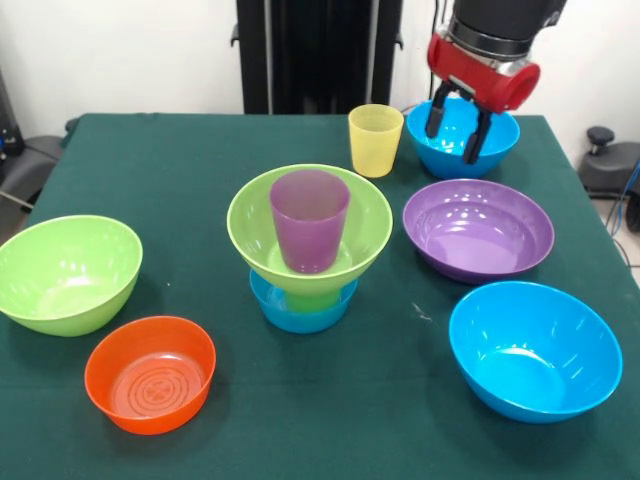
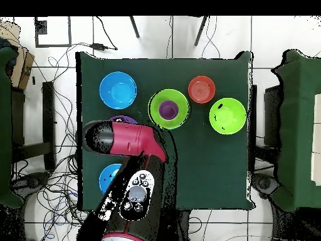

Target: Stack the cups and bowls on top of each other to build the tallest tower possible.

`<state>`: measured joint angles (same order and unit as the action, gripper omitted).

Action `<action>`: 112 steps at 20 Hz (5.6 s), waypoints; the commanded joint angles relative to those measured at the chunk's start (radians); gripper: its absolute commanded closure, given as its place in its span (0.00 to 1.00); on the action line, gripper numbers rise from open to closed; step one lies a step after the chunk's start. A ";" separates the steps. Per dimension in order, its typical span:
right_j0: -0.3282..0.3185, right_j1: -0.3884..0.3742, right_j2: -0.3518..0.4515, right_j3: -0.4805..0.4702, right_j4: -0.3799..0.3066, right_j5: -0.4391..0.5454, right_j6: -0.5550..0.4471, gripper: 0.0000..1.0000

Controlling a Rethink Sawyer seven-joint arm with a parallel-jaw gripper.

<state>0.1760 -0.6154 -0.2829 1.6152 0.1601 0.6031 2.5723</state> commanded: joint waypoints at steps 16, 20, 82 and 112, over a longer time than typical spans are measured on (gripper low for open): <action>0.074 0.063 0.024 0.099 0.118 -0.063 0.185 0.00; 0.073 0.069 0.028 0.120 0.119 -0.100 0.175 0.00; 0.185 0.093 -0.027 0.129 0.224 -0.101 0.217 0.00; 0.194 0.178 0.084 0.291 0.303 -0.402 0.217 0.00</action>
<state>0.3685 -0.4904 -0.3543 1.8217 0.4208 0.3176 2.5918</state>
